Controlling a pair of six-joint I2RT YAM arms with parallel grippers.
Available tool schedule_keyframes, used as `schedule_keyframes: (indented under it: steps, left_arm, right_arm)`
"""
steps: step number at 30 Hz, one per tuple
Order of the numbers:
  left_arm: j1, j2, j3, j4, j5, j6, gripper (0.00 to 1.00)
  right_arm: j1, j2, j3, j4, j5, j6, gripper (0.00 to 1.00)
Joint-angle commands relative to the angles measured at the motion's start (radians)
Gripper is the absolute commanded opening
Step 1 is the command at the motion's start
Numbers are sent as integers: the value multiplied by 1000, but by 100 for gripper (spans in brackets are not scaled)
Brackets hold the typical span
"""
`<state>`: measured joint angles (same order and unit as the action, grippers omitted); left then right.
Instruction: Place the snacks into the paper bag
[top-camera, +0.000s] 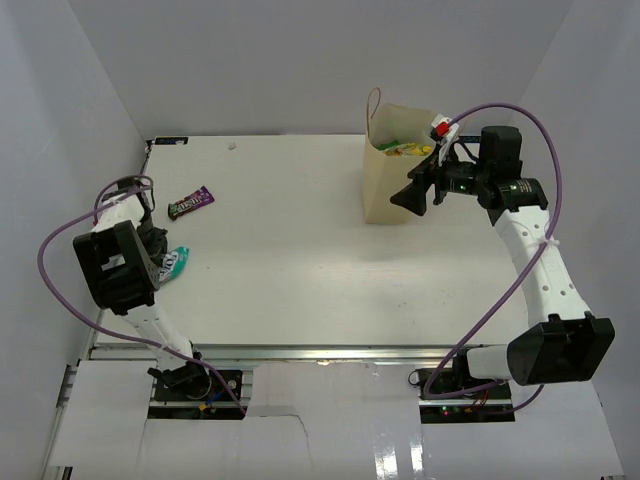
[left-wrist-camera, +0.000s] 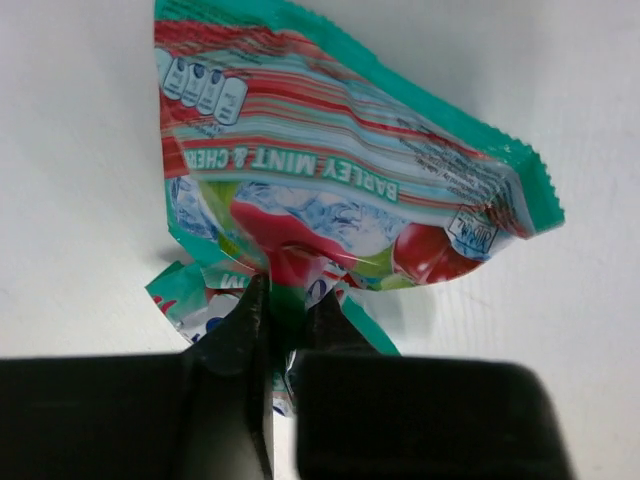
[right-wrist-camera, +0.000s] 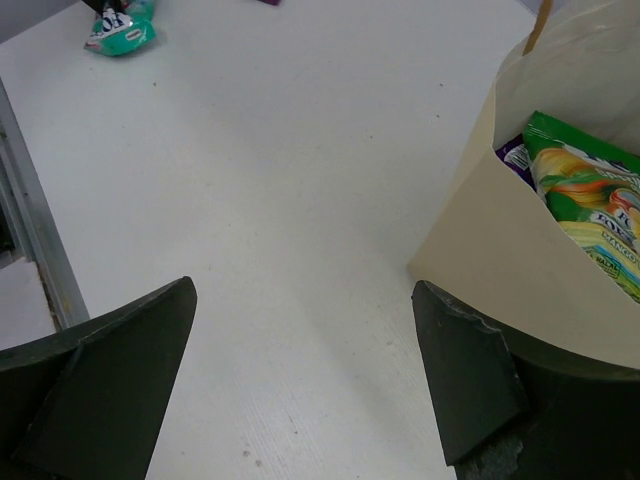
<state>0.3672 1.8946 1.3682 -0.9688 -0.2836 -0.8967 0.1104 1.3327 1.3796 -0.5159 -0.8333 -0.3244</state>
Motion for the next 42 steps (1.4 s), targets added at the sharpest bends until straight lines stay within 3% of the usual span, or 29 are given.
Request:
schedule_keyframes:
  steps: [1,4,6,10,16,19,20,21,24,29,33,35,42]
  left_arm:
    - [-7,-81,-84,158,283,111,0]
    - [-19,-202,-161,307,492,209,0]
    - [-46,-309,-240,445,711,252,0]
    - [-158,-414,-284,536,879,237,0]
    - [-341,-485,-334,783,1194,248,0]
    - [-459,-489,-328,805,1222,292,1]
    - [-480,-491,-328,805,1219,306,1]
    - [-502,-494,-328,808,1209,308,1]
    - [-576,-500,-333,841,1184,291,2]
    - [-663,-503,-331,883,1161,254,2]
    - [-686,-528,-348,926,1156,222,5]
    - [-689,-545,-363,949,1155,200,6]
    - [-689,-594,-399,1015,1157,148,22]
  right_arm:
    - [-5,-36,-7,22,-102,-4,94]
    - [17,-36,-16,17,-206,-25,93]
    - [52,-30,-20,4,-231,-39,93]
    - [219,-10,-22,-9,-170,-56,93]
    - [325,61,19,68,-101,-2,94]
    - [368,83,3,282,70,293,98]
    - [382,94,10,296,233,399,98]
    - [403,109,53,291,302,547,97]
    - [457,157,104,290,396,713,95]
    - [526,221,133,312,523,763,95]
    - [529,234,96,320,507,791,99]
    - [532,224,58,330,485,795,89]
    - [528,214,-4,369,444,783,39]
